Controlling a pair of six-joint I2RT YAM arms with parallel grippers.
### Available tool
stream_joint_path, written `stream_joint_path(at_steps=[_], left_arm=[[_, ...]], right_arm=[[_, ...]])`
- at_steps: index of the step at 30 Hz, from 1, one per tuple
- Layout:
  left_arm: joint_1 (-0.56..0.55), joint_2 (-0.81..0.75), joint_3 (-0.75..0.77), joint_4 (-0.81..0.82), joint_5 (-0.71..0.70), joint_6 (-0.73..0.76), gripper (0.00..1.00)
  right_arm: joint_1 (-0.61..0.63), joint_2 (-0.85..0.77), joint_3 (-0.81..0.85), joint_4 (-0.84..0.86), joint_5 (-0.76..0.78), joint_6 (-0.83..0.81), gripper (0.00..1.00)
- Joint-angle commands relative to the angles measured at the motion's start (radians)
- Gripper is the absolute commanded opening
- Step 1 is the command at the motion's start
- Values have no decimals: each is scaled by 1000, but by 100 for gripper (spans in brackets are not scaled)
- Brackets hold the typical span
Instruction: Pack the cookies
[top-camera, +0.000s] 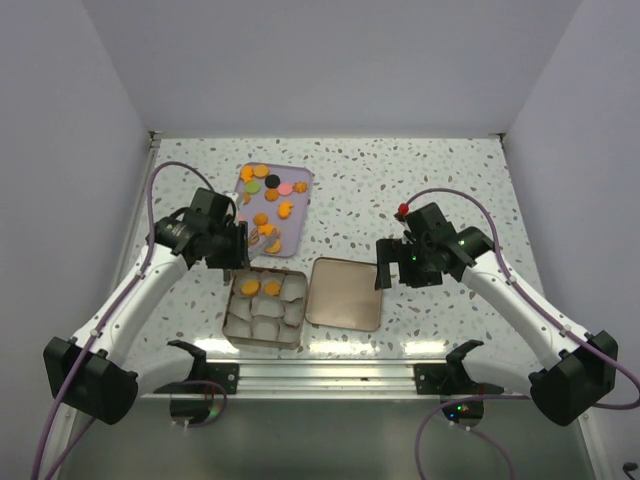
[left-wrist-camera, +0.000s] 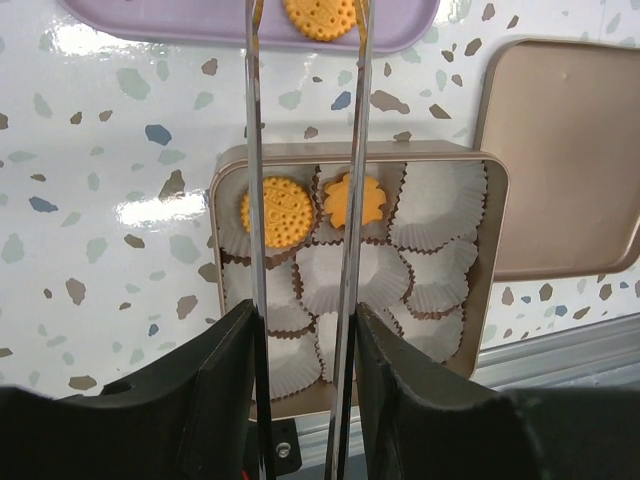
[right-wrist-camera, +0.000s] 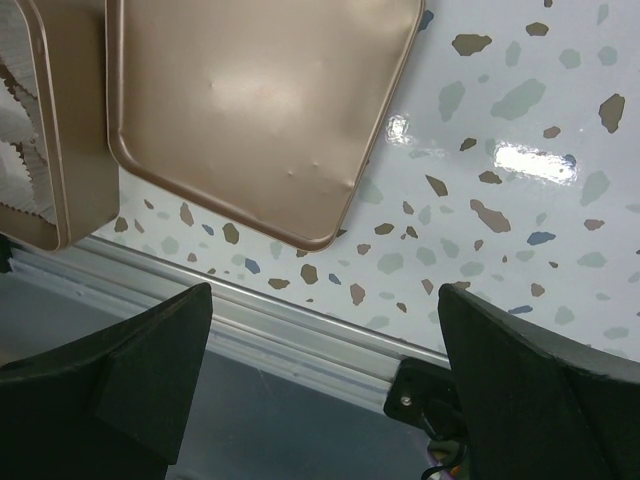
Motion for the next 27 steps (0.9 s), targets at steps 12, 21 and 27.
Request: stream_joint_path(at_steps=[12, 21, 27], left_arm=[[-6, 30, 12, 34, 15, 59, 46], [-30, 45, 5, 54, 35, 45, 46], [-70, 68, -11, 52, -1, 28, 47]], right_arm=[[5, -31, 5, 1, 25, -5, 99], [5, -51, -2, -16, 34, -17, 99], [4, -56, -4, -19, 31, -20, 99]])
